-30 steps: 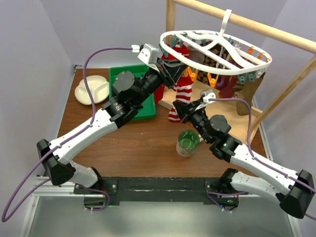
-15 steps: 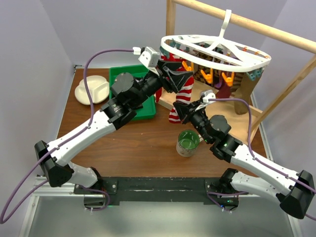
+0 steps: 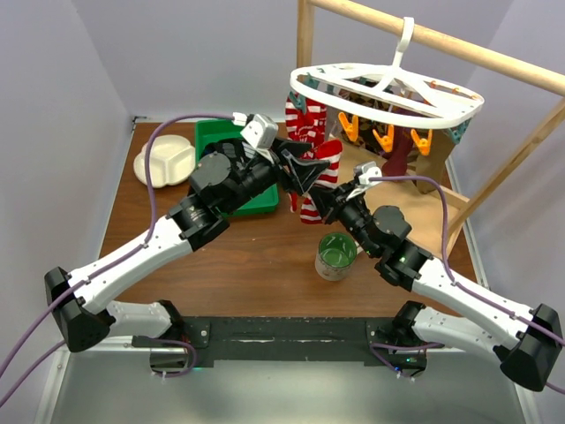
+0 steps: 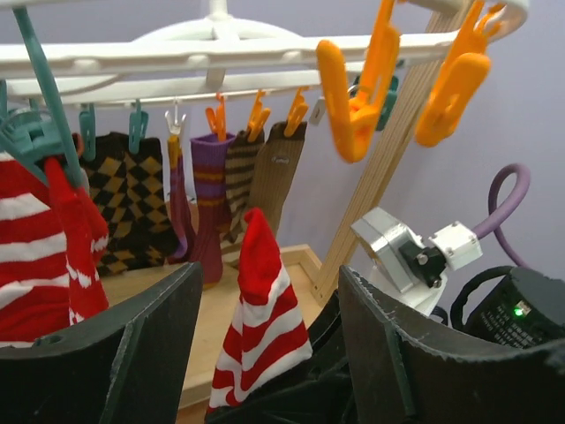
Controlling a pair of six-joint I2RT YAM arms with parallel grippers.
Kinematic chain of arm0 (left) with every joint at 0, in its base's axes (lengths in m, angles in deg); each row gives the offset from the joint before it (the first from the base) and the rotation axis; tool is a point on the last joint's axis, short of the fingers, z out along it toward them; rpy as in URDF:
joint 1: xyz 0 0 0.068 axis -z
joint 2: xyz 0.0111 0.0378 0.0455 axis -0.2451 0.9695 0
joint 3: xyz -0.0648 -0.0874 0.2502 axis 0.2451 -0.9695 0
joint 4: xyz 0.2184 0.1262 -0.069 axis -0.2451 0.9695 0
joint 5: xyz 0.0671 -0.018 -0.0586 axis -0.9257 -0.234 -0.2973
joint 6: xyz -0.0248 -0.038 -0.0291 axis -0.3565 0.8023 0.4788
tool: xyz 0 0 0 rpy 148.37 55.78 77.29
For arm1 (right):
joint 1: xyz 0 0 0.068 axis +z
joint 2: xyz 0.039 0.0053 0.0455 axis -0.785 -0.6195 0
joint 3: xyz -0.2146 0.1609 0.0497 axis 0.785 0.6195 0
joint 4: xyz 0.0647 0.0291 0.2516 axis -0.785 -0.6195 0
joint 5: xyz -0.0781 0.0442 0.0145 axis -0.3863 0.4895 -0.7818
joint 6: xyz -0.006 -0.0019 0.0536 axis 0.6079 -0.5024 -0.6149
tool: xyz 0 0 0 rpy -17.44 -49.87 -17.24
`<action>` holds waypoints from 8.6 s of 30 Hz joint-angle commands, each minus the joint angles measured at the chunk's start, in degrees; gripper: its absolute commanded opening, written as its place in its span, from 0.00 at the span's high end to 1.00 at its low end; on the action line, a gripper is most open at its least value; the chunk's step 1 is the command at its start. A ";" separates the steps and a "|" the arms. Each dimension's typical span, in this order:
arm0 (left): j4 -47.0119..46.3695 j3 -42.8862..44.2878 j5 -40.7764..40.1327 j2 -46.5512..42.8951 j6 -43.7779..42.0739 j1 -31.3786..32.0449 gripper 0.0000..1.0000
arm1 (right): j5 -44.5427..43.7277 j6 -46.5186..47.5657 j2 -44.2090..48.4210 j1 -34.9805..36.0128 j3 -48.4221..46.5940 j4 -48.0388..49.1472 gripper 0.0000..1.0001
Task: Remove the socks clipped to the hanger
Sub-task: Remove the sock from the hanger, then place the sock in the bin, then remove the sock from the hanger.
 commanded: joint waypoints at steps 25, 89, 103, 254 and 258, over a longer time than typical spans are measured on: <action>2.10 -4.79 1.25 -0.06 2.77 0.28 1.00 | -0.25 0.77 2.52 0.00 2.08 -2.01 0.27; 2.21 6.99 2.64 20.69 7.15 -39.45 0.21 | -5.98 -1.51 8.50 0.00 -3.36 -16.08 0.11; -13.89 -11.22 9.68 3.00 5.93 -27.06 0.26 | -5.45 -2.57 7.18 0.00 -2.22 -14.93 0.11; -2.98 4.87 -12.20 1.69 1.19 -2.18 0.41 | -2.28 4.38 -5.74 -0.18 -3.01 7.75 1.00; -3.34 5.66 -11.15 2.56 0.57 -2.27 0.41 | -2.11 4.29 -5.74 -0.17 -3.18 7.66 1.00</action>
